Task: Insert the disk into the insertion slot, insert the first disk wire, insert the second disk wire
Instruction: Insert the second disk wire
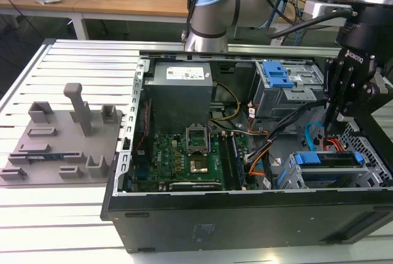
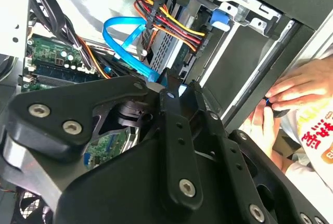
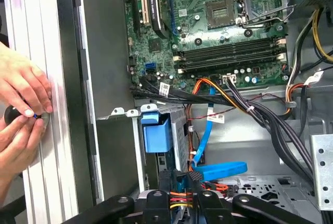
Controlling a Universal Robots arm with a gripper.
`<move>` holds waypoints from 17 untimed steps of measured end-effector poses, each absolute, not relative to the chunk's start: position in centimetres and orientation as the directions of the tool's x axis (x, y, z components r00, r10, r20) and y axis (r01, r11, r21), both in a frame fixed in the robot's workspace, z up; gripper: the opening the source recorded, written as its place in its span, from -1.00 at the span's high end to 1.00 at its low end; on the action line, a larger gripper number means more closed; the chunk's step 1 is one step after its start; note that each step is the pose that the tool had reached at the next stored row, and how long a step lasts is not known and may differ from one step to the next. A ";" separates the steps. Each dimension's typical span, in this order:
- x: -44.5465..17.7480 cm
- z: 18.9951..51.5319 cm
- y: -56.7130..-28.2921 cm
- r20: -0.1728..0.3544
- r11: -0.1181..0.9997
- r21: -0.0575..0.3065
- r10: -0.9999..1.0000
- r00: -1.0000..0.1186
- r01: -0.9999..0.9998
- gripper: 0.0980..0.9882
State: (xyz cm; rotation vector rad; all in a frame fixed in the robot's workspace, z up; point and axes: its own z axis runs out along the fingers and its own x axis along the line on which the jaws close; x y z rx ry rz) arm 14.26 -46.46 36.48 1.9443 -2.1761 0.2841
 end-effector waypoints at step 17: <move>13.9 36.3 -46.5 0.284 0.110 -0.008 -0.953 -0.108 -0.994 0.86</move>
